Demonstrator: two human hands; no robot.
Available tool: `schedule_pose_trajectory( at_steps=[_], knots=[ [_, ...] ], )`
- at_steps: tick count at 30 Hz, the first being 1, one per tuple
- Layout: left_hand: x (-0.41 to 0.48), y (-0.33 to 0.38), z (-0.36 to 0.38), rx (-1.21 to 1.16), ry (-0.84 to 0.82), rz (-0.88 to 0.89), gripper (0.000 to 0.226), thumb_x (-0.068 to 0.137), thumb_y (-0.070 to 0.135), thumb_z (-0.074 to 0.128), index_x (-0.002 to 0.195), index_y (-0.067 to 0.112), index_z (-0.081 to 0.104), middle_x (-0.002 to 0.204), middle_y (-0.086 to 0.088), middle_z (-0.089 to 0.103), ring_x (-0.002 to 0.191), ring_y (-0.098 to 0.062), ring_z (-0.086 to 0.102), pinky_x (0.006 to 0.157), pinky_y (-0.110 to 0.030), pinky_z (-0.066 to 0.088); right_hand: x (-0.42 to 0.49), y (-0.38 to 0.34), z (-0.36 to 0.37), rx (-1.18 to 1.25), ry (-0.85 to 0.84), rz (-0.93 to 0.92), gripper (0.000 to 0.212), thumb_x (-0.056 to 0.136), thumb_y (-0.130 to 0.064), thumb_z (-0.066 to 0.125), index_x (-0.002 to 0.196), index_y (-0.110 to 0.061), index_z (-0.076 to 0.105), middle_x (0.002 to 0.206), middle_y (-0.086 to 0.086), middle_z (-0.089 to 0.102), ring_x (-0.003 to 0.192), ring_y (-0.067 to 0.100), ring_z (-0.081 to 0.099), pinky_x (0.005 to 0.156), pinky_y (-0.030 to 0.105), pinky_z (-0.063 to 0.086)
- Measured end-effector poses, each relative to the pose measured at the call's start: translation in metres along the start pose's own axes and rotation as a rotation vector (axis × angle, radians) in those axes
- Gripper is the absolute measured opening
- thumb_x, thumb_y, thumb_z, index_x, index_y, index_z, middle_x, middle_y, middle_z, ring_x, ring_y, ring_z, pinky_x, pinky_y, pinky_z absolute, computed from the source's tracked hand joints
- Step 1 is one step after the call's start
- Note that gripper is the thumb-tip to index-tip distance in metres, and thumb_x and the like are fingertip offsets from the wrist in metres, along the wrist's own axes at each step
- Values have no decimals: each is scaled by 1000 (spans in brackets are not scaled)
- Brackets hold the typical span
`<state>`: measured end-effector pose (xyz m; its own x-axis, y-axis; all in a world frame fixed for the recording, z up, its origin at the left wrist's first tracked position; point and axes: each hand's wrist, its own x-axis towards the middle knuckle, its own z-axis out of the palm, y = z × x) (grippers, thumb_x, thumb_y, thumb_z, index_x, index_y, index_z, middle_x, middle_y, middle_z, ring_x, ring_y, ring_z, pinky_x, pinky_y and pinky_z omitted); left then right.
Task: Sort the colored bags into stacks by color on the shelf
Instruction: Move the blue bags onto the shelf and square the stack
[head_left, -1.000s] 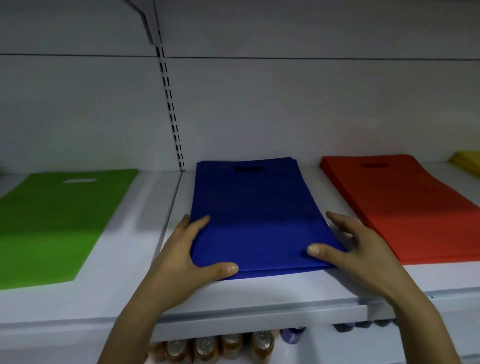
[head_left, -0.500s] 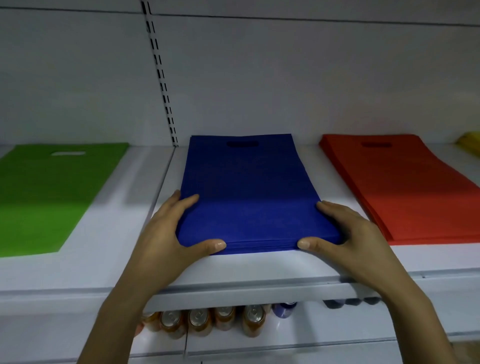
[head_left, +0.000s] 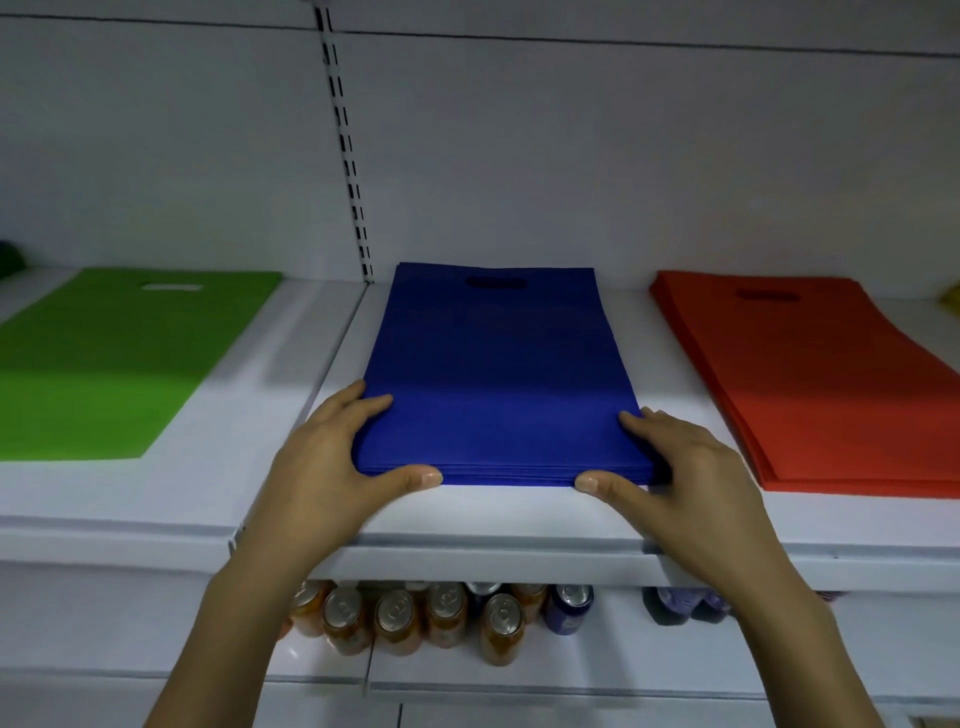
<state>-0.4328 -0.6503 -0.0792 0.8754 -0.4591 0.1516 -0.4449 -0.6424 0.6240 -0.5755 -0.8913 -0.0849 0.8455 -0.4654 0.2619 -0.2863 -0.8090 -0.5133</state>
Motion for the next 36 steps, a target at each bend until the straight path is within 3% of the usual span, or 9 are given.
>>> schedule_pose_trajectory(
  at_steps=[5, 9, 13, 17, 28, 31, 36],
  knots=[
    [-1, -4, -1, -18, 37, 78, 97, 62, 78, 64, 142, 28, 43, 151, 10, 36, 136, -10, 34, 110, -29, 32, 0, 0, -9, 44, -22, -8, 102, 59, -86, 45, 142, -26, 45, 150, 0, 39, 138, 17, 33, 111, 38, 32],
    [-8, -1, -13, 8, 192, 137, 77, 77, 68, 60, 140, 26, 46, 140, 12, 48, 130, -9, 42, 101, -22, 32, 9, -24, -16, 99, 67, -152, 79, 74, -72, 59, 138, -26, 49, 144, 0, 46, 134, 18, 40, 107, 37, 34],
    [-19, -8, -39, 250, 309, 141, 70, 81, 59, 52, 140, 21, 46, 137, 2, 53, 126, -18, 47, 99, -33, 40, 22, -63, 2, 96, 10, -351, 62, 85, -47, 63, 140, -22, 46, 142, -1, 48, 131, 20, 43, 106, 41, 37],
    [-42, -35, -70, 524, 361, 89, 69, 83, 54, 49, 139, 15, 46, 136, -6, 54, 121, -29, 49, 96, -42, 42, 27, -113, 32, 108, -92, -502, 59, 89, -37, 64, 142, -22, 43, 143, -2, 46, 130, 20, 42, 105, 38, 33],
    [-117, -140, -169, 773, 515, -148, 65, 87, 46, 47, 142, 12, 43, 146, -8, 45, 132, -30, 43, 103, -44, 37, 16, -285, 123, 37, -248, -851, 59, 87, -34, 60, 142, -19, 41, 142, 4, 47, 129, 27, 43, 102, 40, 33],
    [-134, -176, -210, 805, 495, -206, 65, 90, 42, 56, 146, 14, 36, 150, -7, 40, 136, -27, 37, 107, -42, 31, 10, -349, 147, 17, -264, -908, 59, 87, -33, 60, 141, -20, 41, 142, 3, 47, 129, 26, 43, 101, 39, 34],
    [-164, -239, -284, 863, 423, -301, 67, 93, 43, 51, 150, 18, 26, 154, -3, 31, 140, -22, 29, 111, -38, 27, -6, -465, 202, -96, -298, -1039, 58, 86, -39, 59, 138, -20, 43, 135, 5, 52, 122, 28, 48, 96, 38, 37]
  ],
)
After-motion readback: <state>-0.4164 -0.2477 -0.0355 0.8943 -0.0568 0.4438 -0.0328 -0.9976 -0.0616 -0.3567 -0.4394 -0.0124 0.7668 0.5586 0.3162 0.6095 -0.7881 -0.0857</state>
